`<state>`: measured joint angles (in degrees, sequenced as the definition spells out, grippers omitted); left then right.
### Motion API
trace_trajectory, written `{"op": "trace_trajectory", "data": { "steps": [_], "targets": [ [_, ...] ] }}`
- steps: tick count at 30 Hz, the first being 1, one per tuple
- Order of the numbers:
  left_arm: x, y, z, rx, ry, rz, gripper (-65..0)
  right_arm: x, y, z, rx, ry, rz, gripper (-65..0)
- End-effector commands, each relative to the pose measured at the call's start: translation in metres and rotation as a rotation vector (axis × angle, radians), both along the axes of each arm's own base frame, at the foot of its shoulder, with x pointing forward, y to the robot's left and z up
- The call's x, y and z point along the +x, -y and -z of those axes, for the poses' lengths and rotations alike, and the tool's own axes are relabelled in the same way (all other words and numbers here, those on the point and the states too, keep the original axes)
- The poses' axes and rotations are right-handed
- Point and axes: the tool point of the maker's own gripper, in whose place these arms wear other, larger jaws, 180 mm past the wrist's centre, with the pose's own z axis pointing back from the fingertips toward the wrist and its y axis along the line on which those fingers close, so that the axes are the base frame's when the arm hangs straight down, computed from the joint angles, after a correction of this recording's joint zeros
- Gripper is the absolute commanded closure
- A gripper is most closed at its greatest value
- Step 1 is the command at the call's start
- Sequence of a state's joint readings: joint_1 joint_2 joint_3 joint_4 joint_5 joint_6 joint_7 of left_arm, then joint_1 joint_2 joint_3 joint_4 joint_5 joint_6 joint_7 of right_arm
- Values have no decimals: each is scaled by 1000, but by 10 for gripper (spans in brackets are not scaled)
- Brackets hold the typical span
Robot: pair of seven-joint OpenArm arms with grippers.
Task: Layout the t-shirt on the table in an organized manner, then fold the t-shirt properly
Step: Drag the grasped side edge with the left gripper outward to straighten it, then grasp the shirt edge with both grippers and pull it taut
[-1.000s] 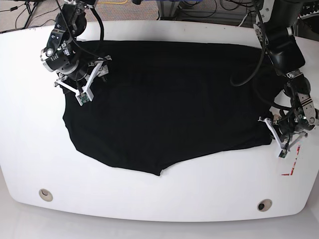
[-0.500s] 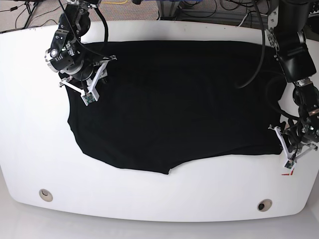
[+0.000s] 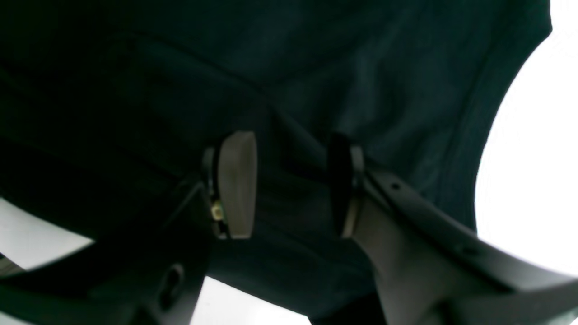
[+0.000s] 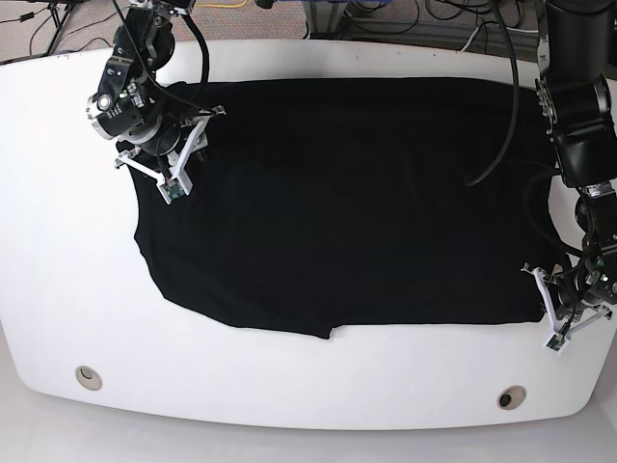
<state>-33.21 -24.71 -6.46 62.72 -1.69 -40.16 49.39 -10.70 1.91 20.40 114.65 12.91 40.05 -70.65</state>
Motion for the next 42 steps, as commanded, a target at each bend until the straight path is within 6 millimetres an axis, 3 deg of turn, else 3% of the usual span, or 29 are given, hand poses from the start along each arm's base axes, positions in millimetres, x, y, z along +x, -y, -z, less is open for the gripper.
{"op": "trace_trajectory", "data": {
  "steps": [1, 6, 13, 15, 17, 25, 30, 35, 42],
  "targets": [
    [14, -13, -28, 10, 63, -10, 0, 7, 0, -9, 2, 43, -3, -246],
    [22, -13, -34, 21, 72, 9, -13, 7, 0, -9, 2, 43, -3, -246],
    [23, -26, -43, 64, 69, 11, -274, 7, 0, -9, 2, 43, -3, -243],
    [24, -26, -46, 68, 75, 12, -375, 7, 0, -9, 2, 43, -3, -243],
    [25, -26, -48, 66, 81, 12, -410, 7, 1, -9, 1, 43, -3, -243],
    [33, -36, -76, 64, 134, -12, -414, 7, 1, -9, 1, 43, -3, -246],
    [23, -52, -99, 53, 162, -88, -414, 9, 1, -12, 0, 53, -4, -243],
    [-8, -37, -89, 45, 116, -102, -401, 11, 2, -15, -2, 64, 1, -241],
    [-77, -1, -54, 77, 67, -107, -381, 18, -3, -21, 27, 89, -6, -247]
  ]
}}
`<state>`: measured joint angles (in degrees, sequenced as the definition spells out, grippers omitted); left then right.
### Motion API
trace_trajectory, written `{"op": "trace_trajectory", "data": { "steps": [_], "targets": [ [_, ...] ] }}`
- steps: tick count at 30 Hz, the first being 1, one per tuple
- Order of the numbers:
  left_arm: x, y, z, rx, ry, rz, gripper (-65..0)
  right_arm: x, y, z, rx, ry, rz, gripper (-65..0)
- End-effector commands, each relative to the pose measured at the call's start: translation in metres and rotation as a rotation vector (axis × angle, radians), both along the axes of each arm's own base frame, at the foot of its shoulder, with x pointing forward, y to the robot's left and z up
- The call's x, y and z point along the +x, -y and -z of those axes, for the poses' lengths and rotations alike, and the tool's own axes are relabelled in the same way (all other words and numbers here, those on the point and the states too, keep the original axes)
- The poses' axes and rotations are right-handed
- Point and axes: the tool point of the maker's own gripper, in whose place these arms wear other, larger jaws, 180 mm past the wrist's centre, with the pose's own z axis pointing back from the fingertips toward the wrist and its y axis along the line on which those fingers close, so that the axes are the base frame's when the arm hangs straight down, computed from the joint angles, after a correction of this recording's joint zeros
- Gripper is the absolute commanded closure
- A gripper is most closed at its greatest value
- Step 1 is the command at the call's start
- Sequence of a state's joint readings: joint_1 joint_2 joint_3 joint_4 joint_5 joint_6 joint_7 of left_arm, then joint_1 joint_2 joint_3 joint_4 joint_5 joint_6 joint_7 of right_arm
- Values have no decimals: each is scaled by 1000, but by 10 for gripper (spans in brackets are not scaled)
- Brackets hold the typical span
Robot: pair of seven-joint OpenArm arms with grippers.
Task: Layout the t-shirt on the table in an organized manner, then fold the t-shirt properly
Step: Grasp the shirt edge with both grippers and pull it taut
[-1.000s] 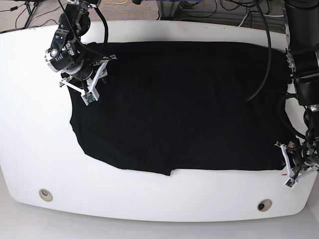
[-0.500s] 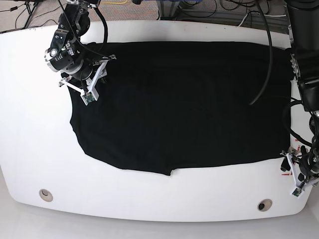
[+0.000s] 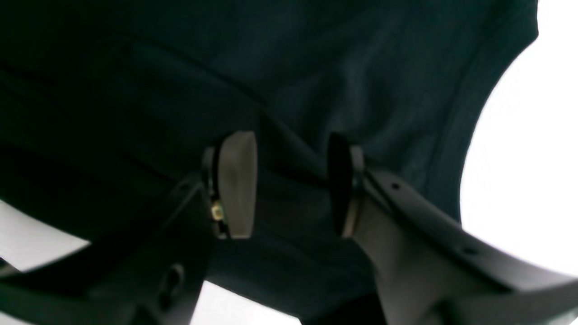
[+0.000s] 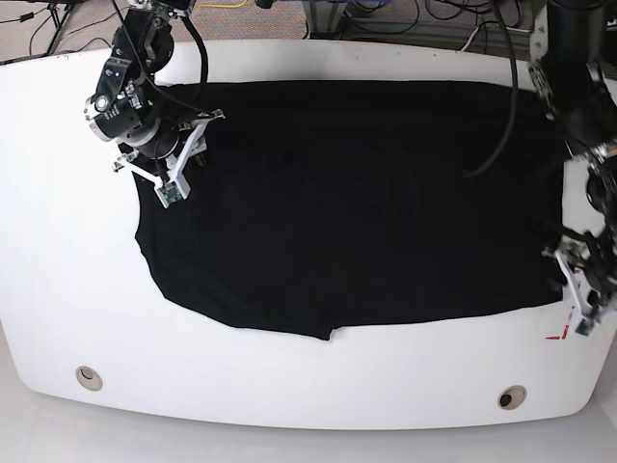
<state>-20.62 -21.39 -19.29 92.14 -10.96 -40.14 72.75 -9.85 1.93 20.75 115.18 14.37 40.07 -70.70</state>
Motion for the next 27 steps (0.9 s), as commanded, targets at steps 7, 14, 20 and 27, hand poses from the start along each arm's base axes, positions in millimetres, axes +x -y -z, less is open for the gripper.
{"op": "trace_trajectory", "data": {
  "steps": [7, 14, 20, 27],
  "targets": [
    [-70, 39, 27, 10, -41, -4, -381, 12, 0, -14, 7, 61, -3, -247],
    [-123, 58, 73, -55, -165, -22, -381, 10, 13, -14, -31, 55, -6, -247],
    [-155, 59, 97, -67, -253, -35, -381, 0, 45, -13, -66, 40, 79, -319],
    [-172, 49, 105, -45, -273, -16, -381, -16, 73, -10, -91, 14, 162, -579]
  ]
}}
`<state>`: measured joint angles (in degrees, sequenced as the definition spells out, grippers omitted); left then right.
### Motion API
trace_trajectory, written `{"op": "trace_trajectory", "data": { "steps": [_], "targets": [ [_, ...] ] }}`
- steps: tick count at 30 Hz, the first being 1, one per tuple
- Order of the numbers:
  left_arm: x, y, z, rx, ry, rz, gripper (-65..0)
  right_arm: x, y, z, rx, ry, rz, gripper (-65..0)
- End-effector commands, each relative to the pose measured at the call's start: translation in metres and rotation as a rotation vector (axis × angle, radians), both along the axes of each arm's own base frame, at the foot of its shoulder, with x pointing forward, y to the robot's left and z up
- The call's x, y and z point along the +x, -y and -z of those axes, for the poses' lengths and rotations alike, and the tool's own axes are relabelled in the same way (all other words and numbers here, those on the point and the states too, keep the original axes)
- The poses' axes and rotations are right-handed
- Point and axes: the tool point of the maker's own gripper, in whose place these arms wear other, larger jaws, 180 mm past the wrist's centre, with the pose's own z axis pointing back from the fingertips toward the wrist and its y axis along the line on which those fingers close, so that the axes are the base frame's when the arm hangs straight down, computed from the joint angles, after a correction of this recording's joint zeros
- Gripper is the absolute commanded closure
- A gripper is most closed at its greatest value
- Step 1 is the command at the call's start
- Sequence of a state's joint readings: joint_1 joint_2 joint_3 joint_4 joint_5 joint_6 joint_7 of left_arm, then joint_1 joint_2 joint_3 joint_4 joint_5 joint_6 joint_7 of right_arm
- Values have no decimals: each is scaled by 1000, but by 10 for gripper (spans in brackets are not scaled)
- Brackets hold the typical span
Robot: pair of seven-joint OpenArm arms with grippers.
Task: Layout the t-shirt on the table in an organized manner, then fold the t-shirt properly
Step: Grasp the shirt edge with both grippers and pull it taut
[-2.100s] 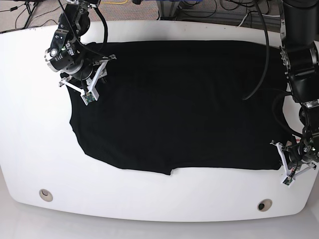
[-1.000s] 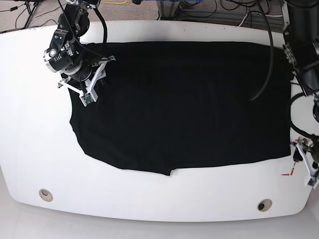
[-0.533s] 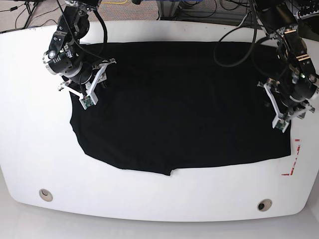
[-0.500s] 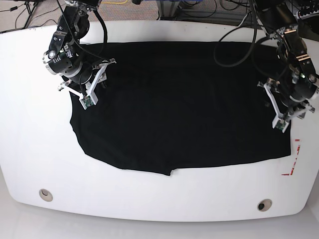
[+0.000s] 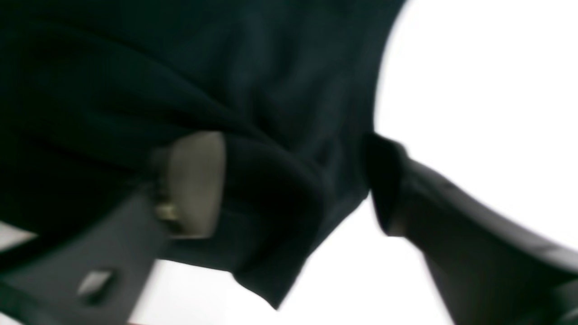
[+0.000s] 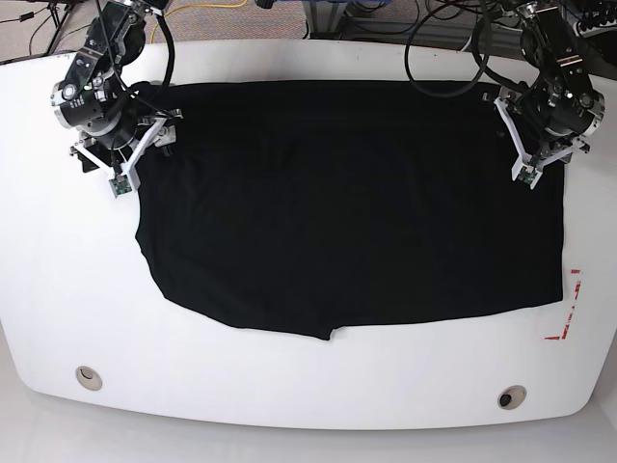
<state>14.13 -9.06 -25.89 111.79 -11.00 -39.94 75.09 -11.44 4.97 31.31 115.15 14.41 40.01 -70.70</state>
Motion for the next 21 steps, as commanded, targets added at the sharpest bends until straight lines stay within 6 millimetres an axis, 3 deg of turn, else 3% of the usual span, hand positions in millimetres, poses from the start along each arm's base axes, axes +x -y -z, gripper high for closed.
{"op": "trace_trajectory", "data": {
  "steps": [1, 6, 13, 21],
  "targets": [
    [3, -7, -7, 22, 32, 15, -381, 0, 3, -6, -12, 23, -13, -595],
    [-6, -6, -2, 16, 20, 22, -381, -6, 4, 2, -2, -4, -7, -566],
    [-14, -9, 10, 5, -16, 13, -381, -6, 3, 18, 50, -12, 7, -419],
    [-29, -15, 34, -27, -101, -18, -379, -17, 4, 49, 120, -54, 37, -403]
  ]
}}
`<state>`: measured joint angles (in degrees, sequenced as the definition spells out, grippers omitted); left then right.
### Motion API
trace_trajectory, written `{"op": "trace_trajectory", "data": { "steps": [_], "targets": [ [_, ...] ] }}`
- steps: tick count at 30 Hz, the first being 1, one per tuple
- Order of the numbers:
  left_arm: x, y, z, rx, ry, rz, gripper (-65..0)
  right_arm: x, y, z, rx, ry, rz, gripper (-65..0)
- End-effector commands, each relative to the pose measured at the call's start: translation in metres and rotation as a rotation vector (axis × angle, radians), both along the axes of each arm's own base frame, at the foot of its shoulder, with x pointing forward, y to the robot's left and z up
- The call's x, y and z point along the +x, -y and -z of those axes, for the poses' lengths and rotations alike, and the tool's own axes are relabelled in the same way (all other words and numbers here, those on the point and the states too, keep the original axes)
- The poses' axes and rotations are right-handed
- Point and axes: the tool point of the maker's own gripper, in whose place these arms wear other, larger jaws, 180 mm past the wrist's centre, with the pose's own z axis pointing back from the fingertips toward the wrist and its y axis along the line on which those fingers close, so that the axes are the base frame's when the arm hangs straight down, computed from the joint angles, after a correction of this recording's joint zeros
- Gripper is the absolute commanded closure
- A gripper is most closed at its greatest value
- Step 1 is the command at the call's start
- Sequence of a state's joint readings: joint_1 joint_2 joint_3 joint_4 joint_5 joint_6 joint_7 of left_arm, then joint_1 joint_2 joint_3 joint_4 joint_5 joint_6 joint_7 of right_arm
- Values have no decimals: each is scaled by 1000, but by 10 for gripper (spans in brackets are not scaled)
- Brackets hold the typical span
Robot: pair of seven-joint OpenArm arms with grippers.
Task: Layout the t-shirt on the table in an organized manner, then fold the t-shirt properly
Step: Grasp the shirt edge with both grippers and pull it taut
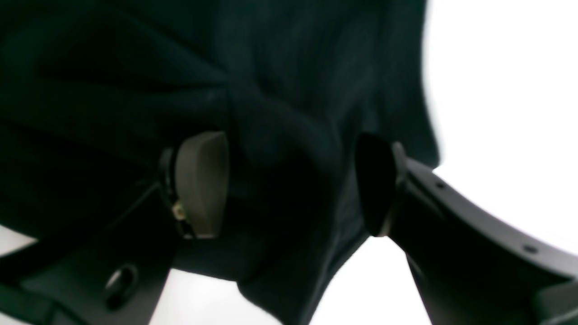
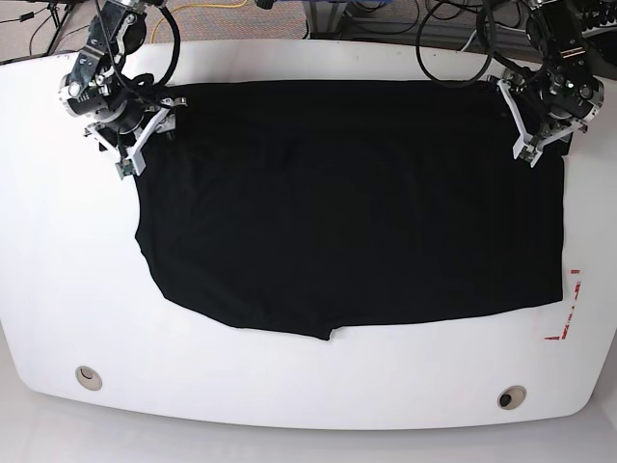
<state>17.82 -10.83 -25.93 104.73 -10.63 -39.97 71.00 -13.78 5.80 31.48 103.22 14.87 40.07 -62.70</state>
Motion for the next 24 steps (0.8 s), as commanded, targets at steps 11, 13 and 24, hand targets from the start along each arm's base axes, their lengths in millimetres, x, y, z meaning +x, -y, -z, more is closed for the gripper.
{"op": "trace_trajectory", "data": {
  "steps": [11, 13, 24],
  "targets": [
    [-24, -11, 16, -13, -42, -1, -379, -23, 8, 20, 31, -14, 17, -401],
    [-30, -9, 18, -20, -45, 1, -379, -28, 9, 21, 26, -23, 13, -401],
    [-70, -12, 25, -9, -124, 16, -379, -51, 8, 3, -34, -20, -29, -401]
  ]
}}
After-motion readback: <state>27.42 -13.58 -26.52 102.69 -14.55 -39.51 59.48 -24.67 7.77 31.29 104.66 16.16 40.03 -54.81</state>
